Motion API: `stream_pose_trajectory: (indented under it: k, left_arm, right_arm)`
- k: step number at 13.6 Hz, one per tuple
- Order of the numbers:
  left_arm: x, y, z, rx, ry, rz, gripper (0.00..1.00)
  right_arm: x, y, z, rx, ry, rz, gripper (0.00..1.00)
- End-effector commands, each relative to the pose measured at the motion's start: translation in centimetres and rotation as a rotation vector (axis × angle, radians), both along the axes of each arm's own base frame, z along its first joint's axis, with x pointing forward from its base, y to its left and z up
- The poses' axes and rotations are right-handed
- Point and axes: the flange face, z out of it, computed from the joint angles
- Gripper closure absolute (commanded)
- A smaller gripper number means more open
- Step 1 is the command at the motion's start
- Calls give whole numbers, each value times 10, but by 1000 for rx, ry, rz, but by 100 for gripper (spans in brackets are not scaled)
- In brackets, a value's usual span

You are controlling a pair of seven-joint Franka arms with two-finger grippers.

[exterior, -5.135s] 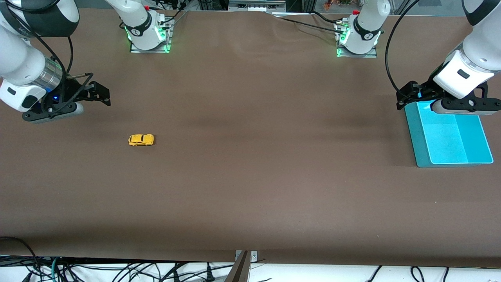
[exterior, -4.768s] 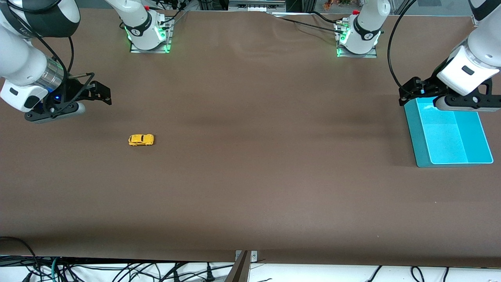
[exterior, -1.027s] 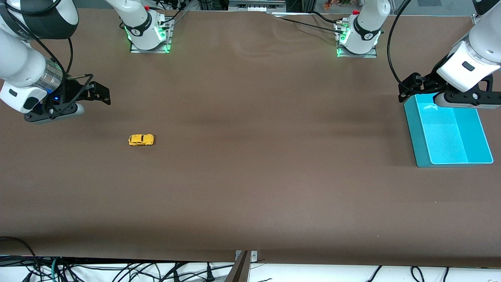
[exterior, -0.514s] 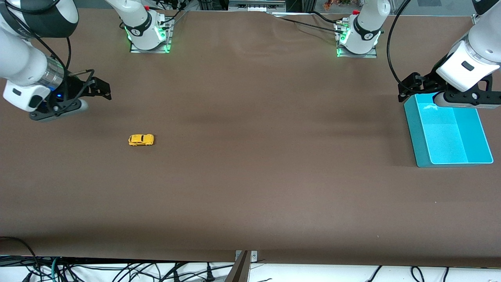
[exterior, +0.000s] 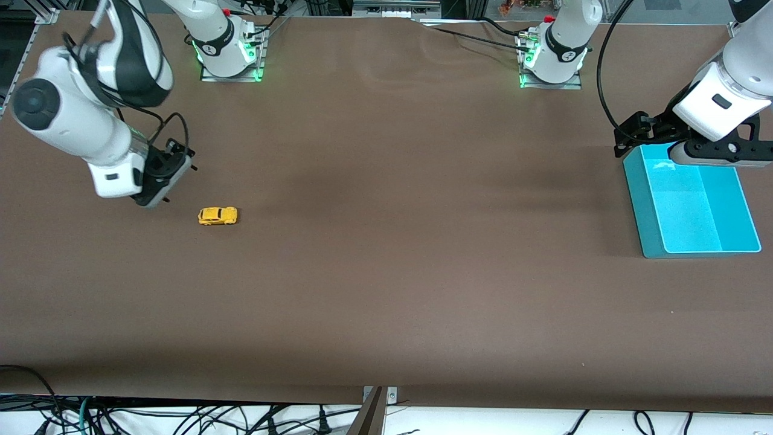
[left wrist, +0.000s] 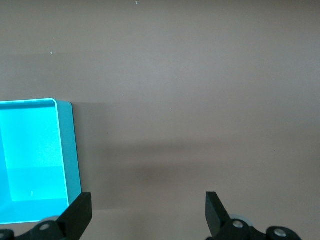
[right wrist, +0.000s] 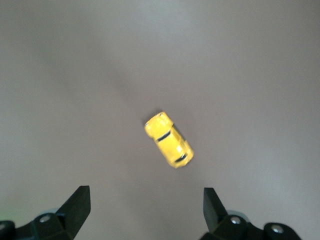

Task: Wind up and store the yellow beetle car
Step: 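Lower the right gripper onto the yellow beetle car and grasp it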

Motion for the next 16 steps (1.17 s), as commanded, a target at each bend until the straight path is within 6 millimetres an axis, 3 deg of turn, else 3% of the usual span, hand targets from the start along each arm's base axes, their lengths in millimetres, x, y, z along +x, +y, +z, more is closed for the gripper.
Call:
stream_pose_trajectory:
  k: [1,4,7,13,16]
  left_arm:
    - [2,-4,7,-20,6,-11,0]
    - [2,-4,7,-20,6,-11,0]
    - [2,-4,6,-20,9,-11,0]
    - [2,-4,7,-20,8,-11,0]
    - [2,-4,7,-20,8,-11,0]
  right_arm:
    - [-5,-5,-42,1,-57,241,0]
    - [1,-12,-94,8,-79,367,0]
    - [5,-13,-129,15,-96,431,0]
    - [2,-23,-162,19,-107,462,6]
    - [-1,-24,-172,21,-103,460,22]
